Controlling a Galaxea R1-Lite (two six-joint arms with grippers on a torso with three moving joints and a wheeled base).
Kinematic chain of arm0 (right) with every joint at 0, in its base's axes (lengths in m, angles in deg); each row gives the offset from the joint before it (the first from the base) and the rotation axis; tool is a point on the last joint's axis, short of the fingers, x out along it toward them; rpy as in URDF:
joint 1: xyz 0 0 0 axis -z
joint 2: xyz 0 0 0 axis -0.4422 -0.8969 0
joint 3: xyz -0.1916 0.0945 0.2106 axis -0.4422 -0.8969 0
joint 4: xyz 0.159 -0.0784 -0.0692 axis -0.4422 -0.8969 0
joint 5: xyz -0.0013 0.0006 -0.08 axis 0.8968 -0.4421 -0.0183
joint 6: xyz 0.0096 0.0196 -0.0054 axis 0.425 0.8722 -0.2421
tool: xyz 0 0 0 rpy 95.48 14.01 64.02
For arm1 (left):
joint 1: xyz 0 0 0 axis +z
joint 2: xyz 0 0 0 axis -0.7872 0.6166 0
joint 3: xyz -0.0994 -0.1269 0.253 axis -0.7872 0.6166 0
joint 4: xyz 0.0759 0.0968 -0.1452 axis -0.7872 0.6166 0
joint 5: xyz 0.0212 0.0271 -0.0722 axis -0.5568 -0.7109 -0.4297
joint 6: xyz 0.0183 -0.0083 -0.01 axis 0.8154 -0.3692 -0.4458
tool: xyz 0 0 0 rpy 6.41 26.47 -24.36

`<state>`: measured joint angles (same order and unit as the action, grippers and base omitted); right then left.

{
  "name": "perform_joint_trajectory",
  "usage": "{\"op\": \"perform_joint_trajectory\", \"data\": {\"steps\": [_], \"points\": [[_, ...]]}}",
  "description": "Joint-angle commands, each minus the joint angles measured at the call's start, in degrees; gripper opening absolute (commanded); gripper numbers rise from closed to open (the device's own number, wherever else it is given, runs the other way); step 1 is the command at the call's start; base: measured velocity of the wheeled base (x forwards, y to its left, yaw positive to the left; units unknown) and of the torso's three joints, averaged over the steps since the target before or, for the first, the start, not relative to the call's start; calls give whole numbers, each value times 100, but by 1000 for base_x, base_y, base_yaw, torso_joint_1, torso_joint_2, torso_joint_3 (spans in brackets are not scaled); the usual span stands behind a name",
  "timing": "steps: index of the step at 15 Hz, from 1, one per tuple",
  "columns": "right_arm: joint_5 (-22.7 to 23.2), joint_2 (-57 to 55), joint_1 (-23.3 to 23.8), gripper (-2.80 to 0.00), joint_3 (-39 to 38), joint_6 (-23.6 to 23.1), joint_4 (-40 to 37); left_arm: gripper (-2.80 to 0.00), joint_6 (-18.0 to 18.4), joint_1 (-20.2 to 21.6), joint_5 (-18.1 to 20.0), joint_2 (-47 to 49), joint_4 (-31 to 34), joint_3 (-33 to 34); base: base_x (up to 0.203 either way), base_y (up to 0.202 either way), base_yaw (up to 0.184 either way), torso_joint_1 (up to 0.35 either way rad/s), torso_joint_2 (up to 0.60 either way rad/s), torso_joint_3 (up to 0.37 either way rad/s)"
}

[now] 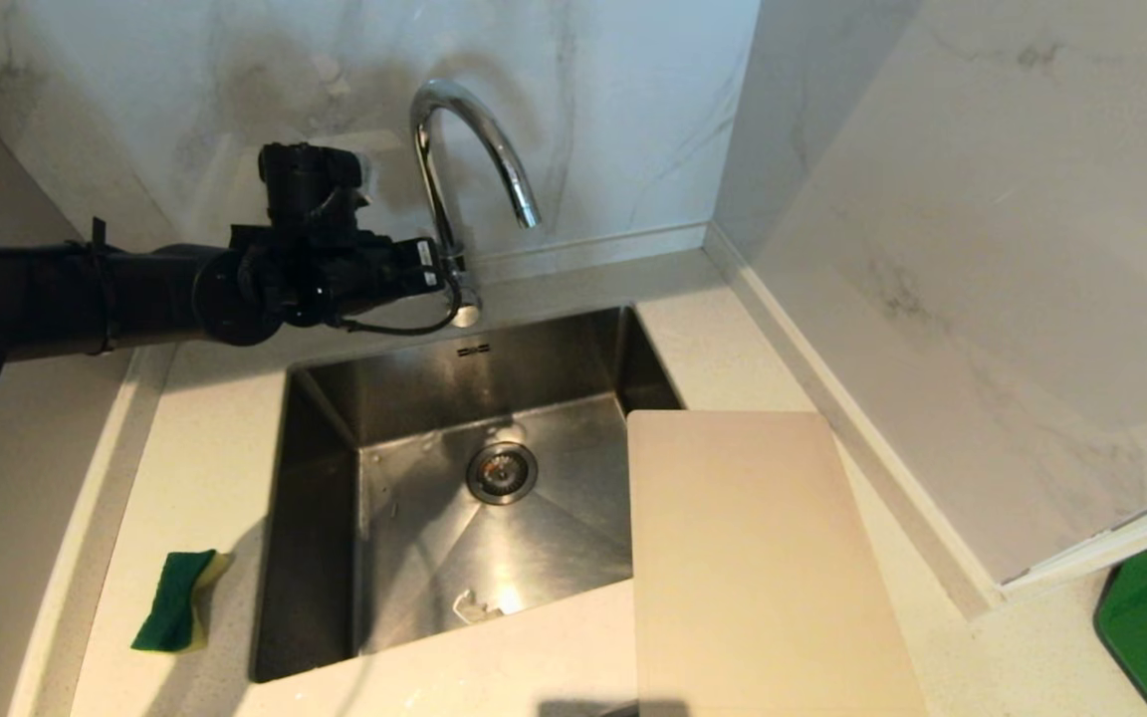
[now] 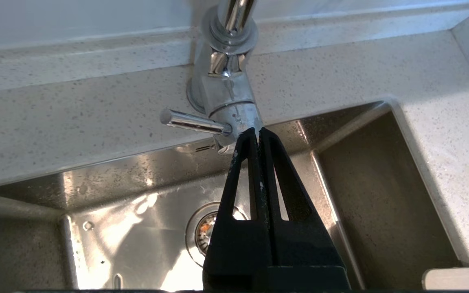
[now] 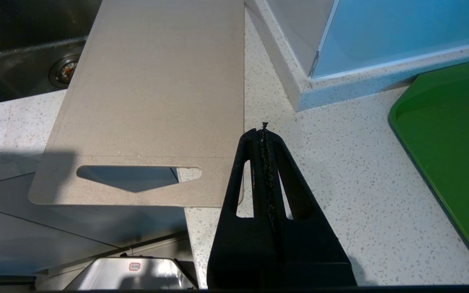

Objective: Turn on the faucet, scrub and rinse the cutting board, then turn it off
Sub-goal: Turn on the tap

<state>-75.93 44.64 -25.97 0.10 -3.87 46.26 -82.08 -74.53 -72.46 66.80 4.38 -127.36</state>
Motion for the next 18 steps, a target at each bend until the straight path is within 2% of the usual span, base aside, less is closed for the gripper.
{"op": "perform_joint_trajectory", "data": {"steps": [1,5,9,12,13,16,18], "points": [[3,4,0,-280,0,0,1,-280,-14,26,-17,165,-100,-2,0,0,0,0,0,0],[3,4,0,-280,0,0,1,-280,-20,26,-200,251,-460,-11,0,0,0,0,0,0],[3,4,0,-280,0,0,1,-280,-11,28,-258,330,-471,-9,0,0,0,0,0,0],[3,4,0,-280,0,0,1,-280,3,5,-493,330,-471,-11,0,0,0,0,0,0],[3,4,0,-280,0,0,1,0,3,-8,-580,330,-471,-2,0,0,0,0,0,0],[3,4,0,-280,0,0,1,0,3,-21,-649,238,-471,-6,0,0,0,0,0,0],[3,4,-9,-280,0,0,1,0,3,-84,-841,242,-471,-11,0,0,0,0,0,0]]}}
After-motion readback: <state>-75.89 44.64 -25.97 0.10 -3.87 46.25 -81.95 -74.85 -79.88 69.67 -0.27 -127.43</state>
